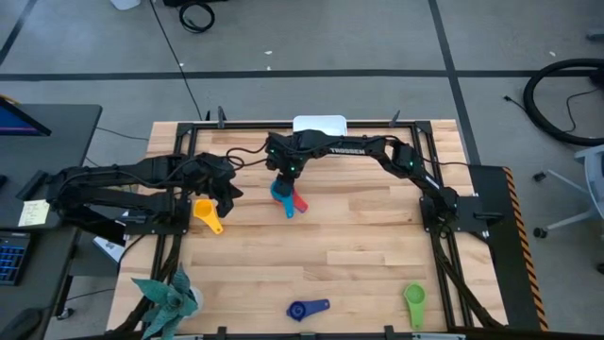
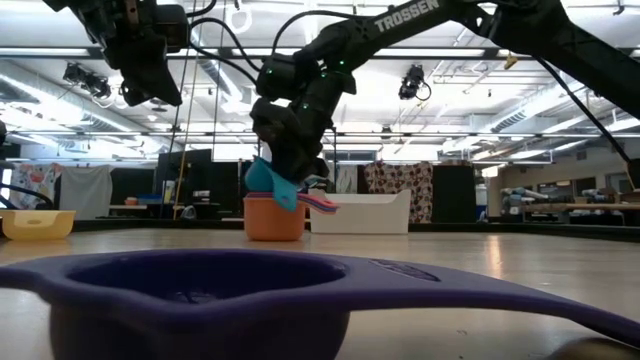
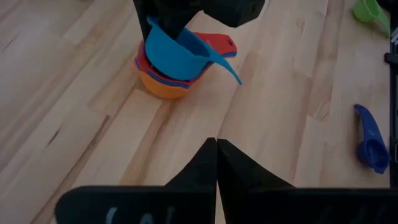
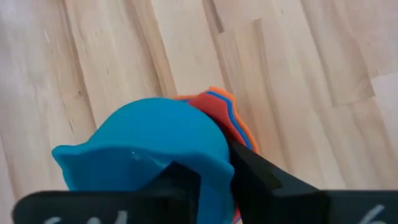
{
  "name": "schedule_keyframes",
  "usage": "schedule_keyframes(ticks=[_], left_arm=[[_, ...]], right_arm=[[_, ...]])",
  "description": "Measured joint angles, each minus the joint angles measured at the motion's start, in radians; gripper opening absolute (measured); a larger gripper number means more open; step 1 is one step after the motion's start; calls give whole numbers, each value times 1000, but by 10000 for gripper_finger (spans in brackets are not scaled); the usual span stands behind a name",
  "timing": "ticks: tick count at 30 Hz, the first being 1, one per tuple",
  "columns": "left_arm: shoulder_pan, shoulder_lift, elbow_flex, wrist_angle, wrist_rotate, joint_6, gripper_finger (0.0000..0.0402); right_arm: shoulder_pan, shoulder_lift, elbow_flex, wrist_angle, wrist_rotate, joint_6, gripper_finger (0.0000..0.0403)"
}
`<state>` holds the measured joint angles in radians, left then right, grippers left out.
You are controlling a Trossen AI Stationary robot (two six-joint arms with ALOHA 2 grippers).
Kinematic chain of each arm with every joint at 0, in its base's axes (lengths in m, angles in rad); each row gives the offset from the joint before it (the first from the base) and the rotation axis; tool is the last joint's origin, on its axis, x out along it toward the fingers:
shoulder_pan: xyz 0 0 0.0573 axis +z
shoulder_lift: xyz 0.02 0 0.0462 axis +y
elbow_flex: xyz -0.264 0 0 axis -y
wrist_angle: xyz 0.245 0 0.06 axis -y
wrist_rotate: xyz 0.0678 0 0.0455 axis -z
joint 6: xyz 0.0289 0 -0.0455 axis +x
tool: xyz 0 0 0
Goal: Nest measuring cups in basket
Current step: Stack the light blue measuring cup on the red measuring cup
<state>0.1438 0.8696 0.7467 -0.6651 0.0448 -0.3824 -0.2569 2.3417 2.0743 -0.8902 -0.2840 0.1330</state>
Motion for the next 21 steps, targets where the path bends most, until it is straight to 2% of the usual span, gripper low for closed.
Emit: schedule_keyframes(ticks=[10,21], left_arm=[[0,0,0,-1,0,0,6],[0,0,0,-2,0,0,6]], right_arm=[[0,-4,0,-27,-57,57,90],[0,-4,1,-80,-58,59,29]])
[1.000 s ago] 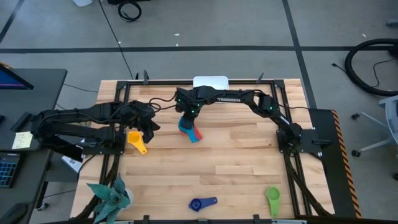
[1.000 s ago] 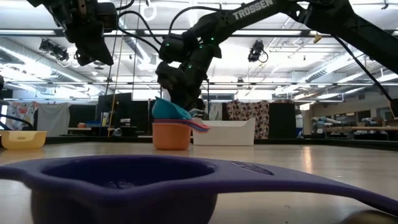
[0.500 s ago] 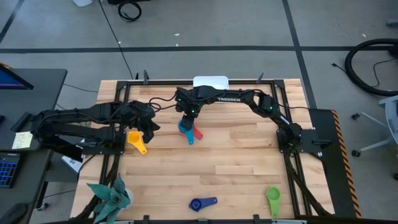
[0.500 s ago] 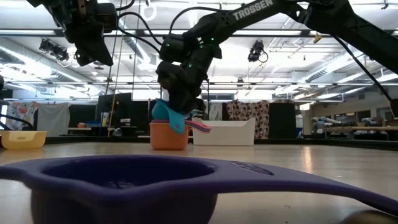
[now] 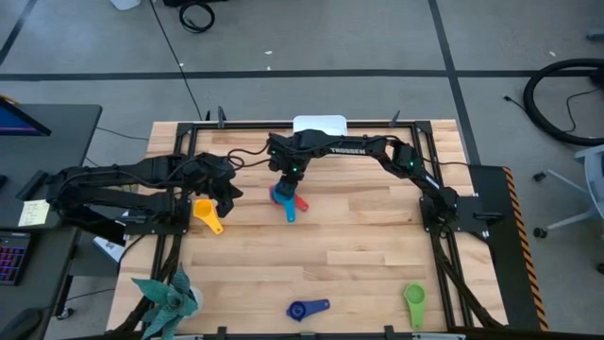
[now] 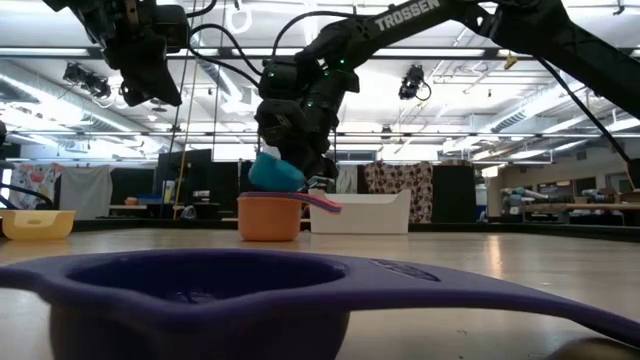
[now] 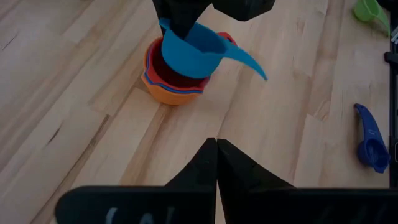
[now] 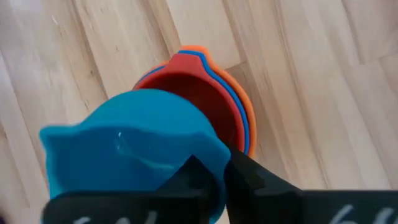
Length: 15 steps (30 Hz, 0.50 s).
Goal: Nest measuring cups in basket
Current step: Stack the light blue measuring cup on the red measuring cup
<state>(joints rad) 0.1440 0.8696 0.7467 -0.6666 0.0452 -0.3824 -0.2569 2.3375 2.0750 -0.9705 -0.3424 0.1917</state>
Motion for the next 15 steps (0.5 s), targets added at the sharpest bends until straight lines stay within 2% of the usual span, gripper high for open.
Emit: schedule_keyframes(ticks=[5,15], left_arm=[[0,0,0,0,0,0,6],[0,0,0,0,0,0,6]], right_arm=[[0,0,0,-49,-2,0,13],[-6,0,0,-50,-45,-10,60]])
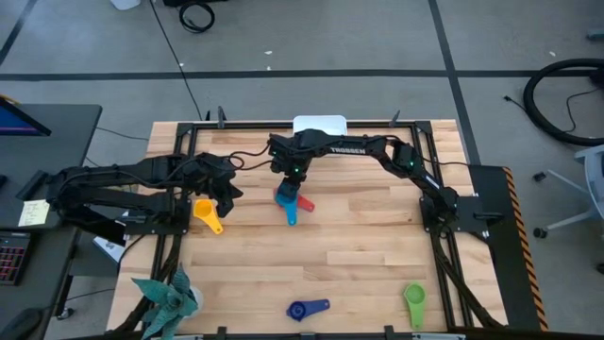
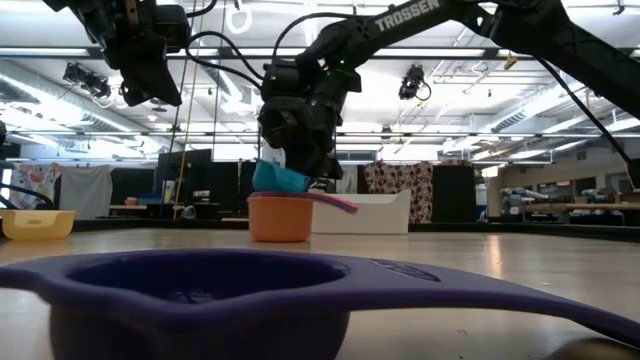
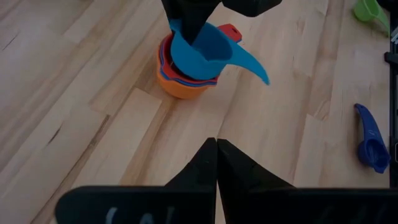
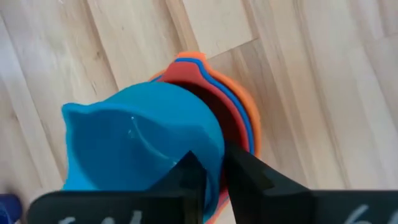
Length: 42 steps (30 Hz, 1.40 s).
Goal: Nest measuring cups in basket
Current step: Stack the light blue measuring cup on the red measuring cup
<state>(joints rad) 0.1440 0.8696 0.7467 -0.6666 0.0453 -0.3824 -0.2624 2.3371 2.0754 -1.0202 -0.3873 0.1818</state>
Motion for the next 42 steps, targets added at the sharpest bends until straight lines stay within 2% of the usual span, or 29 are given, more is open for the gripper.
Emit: schedule_keyframes(ticks=[7,15,24,31,37,42], left_arm=[[0,0,0,0,1,0,6],[0,0,0,-3,1,0,6],[0,0,0,-3,1,0,6],[0,0,0,-3,0,0,6],[0,0,0,-2,0,0,6],[0,0,0,-2,0,0,6]], right_arm=[[-29,-2,81,-65,-17,1,61],[-27,-3,181,-136,28,-44,59],[-15,-3,190,-209,27,-132,60],[-17,-3,190,-180,28,-147,82],[-15,-2,190,-181,82,-192,109],[-14,-2,190,-182,73,-195,115]])
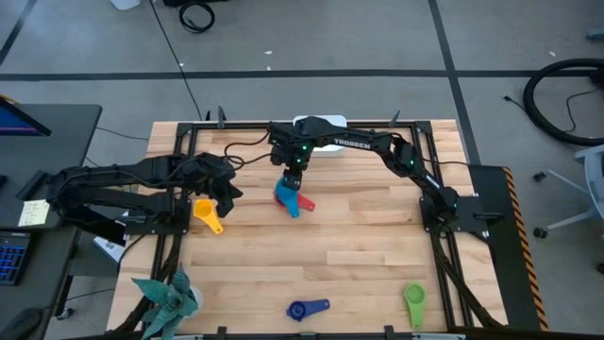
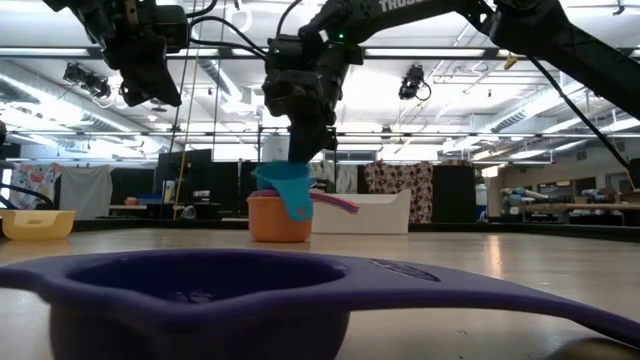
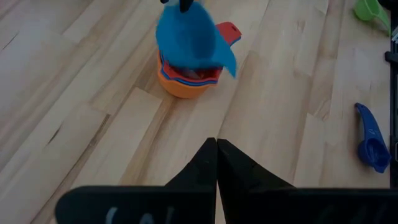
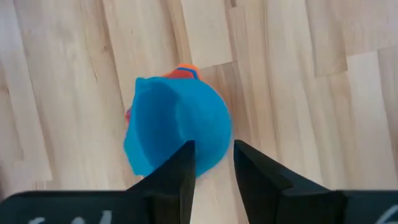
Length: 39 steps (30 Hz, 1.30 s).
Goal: Nest measuring cups in basket
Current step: Stack the light blue measuring cup on the red measuring cup
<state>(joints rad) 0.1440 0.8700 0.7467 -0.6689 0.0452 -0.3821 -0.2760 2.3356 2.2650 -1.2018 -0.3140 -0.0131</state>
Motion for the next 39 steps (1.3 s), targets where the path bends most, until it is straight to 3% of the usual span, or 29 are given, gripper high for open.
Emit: schedule_keyframes(ticks=[12,20,28,39], left_arm=[[0,0,0,0,0,1,6],[-23,40,1,14,38,-12,6],[-95,259,2,271,56,-53,6],[-143,575,1,537,41,-70,6]], right_arm=[[0,0,0,0,5,-11,97],[-1,-5,0,-107,-72,9,87],[-7,-5,0,-301,101,-95,87],[-36,-3,-66,-284,106,-180,80]])
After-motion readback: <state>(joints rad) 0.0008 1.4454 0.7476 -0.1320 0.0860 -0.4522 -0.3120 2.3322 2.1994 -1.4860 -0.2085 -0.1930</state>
